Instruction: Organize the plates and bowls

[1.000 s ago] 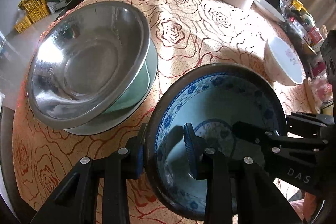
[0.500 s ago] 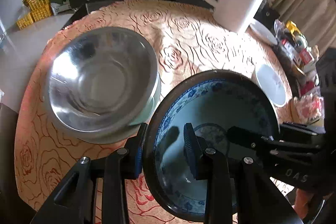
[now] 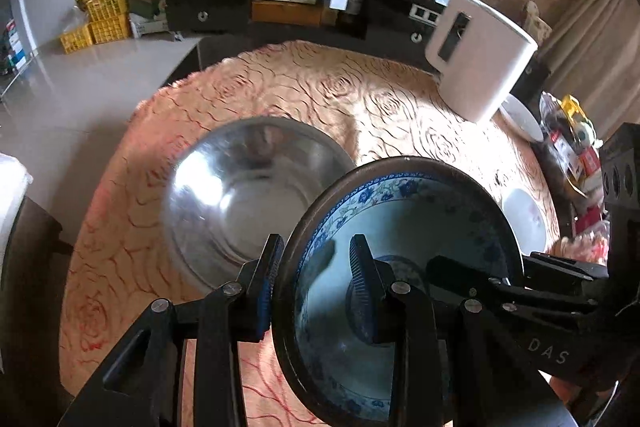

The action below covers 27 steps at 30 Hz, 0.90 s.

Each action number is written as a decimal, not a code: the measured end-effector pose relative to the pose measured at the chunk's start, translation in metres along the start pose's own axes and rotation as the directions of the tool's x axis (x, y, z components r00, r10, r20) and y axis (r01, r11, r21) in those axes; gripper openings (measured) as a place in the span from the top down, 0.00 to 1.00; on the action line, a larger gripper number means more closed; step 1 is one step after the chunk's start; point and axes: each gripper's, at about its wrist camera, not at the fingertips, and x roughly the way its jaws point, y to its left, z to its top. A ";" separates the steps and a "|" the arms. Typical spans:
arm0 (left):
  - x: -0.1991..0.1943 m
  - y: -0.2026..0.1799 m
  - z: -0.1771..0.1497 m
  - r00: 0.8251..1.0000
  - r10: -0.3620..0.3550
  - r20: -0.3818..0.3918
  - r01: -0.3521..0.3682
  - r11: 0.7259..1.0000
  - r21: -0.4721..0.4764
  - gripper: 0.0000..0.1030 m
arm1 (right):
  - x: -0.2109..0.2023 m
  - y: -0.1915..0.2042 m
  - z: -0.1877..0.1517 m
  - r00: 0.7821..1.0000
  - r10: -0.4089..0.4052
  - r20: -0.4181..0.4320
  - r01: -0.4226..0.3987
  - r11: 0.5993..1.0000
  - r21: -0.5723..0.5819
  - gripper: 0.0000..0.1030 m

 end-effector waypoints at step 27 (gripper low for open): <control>0.054 0.077 0.048 0.996 0.085 -0.032 -0.088 0.991 -0.103 0.63 | 0.085 0.039 0.063 1.000 0.018 -0.021 -0.018 1.000 -0.024 0.00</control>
